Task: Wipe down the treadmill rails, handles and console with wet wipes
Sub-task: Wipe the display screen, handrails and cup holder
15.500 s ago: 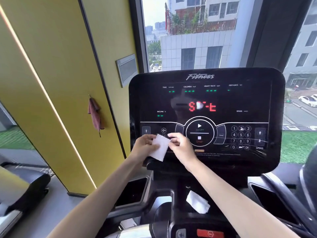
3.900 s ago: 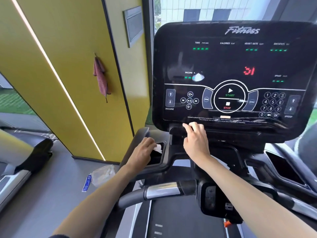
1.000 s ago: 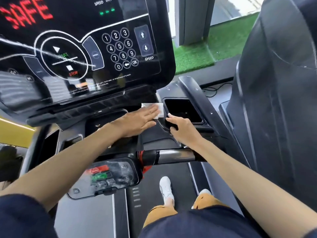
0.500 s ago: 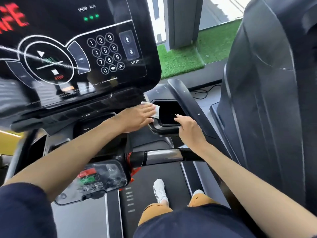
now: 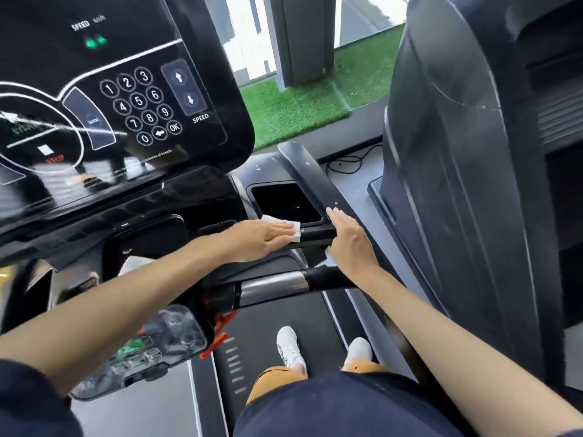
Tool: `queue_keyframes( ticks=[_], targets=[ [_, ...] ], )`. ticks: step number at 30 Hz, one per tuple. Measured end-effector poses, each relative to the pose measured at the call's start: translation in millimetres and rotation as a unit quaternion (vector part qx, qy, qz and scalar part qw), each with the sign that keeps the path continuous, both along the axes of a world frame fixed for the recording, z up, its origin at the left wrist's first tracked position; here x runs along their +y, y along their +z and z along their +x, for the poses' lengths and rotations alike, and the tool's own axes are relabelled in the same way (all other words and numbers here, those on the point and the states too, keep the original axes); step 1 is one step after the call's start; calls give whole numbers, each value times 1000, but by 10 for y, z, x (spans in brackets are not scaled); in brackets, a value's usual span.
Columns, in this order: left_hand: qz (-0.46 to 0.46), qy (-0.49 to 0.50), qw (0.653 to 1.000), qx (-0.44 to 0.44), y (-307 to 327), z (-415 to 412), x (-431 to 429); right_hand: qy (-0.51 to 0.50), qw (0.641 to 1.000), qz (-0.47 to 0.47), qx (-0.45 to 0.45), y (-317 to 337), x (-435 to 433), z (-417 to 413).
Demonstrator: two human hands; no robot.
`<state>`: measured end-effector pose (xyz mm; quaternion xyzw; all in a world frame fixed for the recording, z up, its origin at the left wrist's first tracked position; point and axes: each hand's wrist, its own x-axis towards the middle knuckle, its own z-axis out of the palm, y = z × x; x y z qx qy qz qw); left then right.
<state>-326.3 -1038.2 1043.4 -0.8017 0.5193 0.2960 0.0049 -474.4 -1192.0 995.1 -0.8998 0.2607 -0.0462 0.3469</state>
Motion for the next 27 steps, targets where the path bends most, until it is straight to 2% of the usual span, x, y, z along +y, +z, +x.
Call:
queue_keyframes(
  ticks=[3,5,11,18,24,27],
  targets=[
    [-26,-9,999,29,-159,-204,-403,-10,1000,-11,21,5,-43,-78],
    [-31,-24,999,20,-183,-187,-464,-18,999,-1,37,33,-82,-140],
    [-36,-24,999,25,0,93,62,6,995,43,90,48,-217,-148],
    [-73,-29,996,40,-235,-221,-546,23,988,53,145,126,-302,-122],
    [-56,-19,998,33,143,141,28,43,986,57,152,133,-337,-134],
    [-64,-26,997,40,106,12,-175,38,987,46,148,165,-295,-149]
  ],
)
